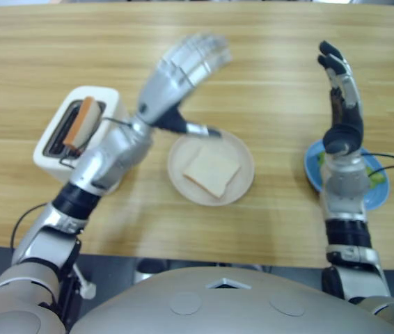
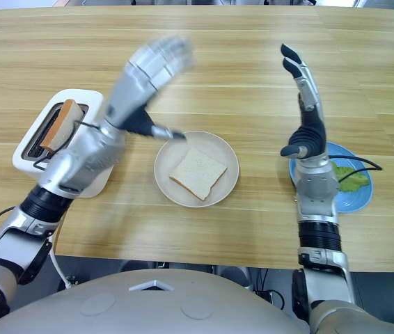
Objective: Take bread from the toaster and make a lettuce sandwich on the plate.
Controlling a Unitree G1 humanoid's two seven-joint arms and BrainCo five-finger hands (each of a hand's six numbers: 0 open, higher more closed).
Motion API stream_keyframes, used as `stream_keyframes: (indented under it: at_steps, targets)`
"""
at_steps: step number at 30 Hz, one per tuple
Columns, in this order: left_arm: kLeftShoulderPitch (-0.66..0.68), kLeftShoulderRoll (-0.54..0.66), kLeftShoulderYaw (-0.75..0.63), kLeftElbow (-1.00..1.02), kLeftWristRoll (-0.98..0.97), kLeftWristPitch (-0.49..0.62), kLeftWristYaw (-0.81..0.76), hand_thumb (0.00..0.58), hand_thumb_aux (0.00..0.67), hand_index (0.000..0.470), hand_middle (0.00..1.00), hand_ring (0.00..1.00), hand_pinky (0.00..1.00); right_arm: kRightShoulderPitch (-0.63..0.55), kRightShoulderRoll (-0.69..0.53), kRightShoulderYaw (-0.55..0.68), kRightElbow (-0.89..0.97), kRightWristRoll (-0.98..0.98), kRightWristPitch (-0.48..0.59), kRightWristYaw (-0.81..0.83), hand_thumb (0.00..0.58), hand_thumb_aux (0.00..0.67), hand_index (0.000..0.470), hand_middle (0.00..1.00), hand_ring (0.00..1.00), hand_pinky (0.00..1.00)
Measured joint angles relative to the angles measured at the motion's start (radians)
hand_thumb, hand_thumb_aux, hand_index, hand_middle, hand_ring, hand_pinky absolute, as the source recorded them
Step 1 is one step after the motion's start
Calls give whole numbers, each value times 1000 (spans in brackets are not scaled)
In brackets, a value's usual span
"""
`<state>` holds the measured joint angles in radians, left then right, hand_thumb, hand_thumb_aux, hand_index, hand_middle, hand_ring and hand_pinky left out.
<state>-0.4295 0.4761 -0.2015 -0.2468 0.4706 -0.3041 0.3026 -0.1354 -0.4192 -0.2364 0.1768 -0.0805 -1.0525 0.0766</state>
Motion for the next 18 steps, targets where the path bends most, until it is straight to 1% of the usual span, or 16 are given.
stream_keyframes:
  at_steps: [2, 4, 7, 11, 14, 16, 18]
  targets:
    - [29, -1, 108, -99, -152, 24, -49, 0, 0, 0, 0, 0, 0, 18, -47, -25, 22, -23, 31, 3, 0, 0, 0, 0, 0, 0]
    - [91, -2, 216, -243, -300, 34, -98, 0, 0, 0, 0, 0, 0, 56, -128, -69, 54, -74, 67, 4, 0, 0, 0, 0, 0, 0]
    - [148, -14, 364, -386, -438, 68, -136, 0, 0, 0, 0, 0, 0, 101, -264, -121, 92, -211, 125, -8, 0, 0, 0, 0, 0, 0]
    - [243, -31, 519, -439, -563, 98, -175, 0, 0, 0, 0, 0, 0, 170, -454, -161, 141, -444, 209, -81, 0, 0, 0, 0, 0, 0]
    - [289, -68, 536, -435, -598, 104, -201, 0, 0, 0, 0, 0, 0, 192, -545, -144, 151, -596, 265, -138, 0, 0, 0, 0, 0, 0]
    - [328, -94, 524, -431, -590, 99, -221, 0, 0, 0, 0, 0, 0, 201, -630, -97, 180, -706, 306, -170, 0, 0, 0, 0, 0, 0]
    - [340, -115, 505, -428, -579, 95, -233, 0, 0, 0, 0, 0, 0, 199, -693, -43, 213, -781, 340, -200, 0, 0, 0, 0, 0, 0]
